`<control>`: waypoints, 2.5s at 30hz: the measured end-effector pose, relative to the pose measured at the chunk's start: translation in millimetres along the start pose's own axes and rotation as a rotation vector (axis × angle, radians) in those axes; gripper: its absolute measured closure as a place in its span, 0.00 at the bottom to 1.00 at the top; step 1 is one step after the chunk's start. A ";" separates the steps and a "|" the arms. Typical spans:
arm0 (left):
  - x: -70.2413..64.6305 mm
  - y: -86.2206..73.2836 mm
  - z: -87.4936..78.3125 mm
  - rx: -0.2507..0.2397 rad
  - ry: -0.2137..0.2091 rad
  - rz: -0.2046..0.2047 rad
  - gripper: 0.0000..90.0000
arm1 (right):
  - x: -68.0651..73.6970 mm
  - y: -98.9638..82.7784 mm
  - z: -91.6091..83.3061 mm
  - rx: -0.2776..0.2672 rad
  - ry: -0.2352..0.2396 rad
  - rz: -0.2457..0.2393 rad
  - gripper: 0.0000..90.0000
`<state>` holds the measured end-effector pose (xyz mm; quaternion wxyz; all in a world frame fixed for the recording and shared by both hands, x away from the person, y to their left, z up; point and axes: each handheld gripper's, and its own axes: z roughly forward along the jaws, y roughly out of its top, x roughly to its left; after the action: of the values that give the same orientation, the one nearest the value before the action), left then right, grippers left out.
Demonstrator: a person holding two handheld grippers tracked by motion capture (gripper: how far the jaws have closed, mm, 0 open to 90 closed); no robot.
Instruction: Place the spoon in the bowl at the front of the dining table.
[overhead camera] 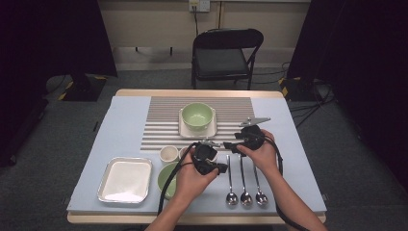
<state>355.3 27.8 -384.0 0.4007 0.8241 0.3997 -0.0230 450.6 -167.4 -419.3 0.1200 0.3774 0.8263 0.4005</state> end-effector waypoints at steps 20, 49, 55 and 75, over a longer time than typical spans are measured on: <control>-9.3 -6.1 16.8 0.023 0.020 0.015 1.00 | -0.4 -1.3 -0.3 0.002 -0.003 0.001 0.37; -19.5 -18.1 37.7 0.048 0.026 0.033 1.00 | -3.1 -6.9 -1.8 0.003 -0.007 0.011 0.37; -20.6 -21.7 42.1 0.056 0.015 0.032 1.00 | -3.4 -8.3 -2.7 0.001 -0.008 0.012 0.37; -22.9 -32.8 49.9 0.068 0.004 0.039 1.00 | 2.1 -10.7 -3.5 0.000 -0.005 -0.009 0.37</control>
<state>331.6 -9.0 -430.7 0.3721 0.8450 0.3831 -0.0272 441.8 -172.2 -424.9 0.1236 0.3748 0.8276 0.3992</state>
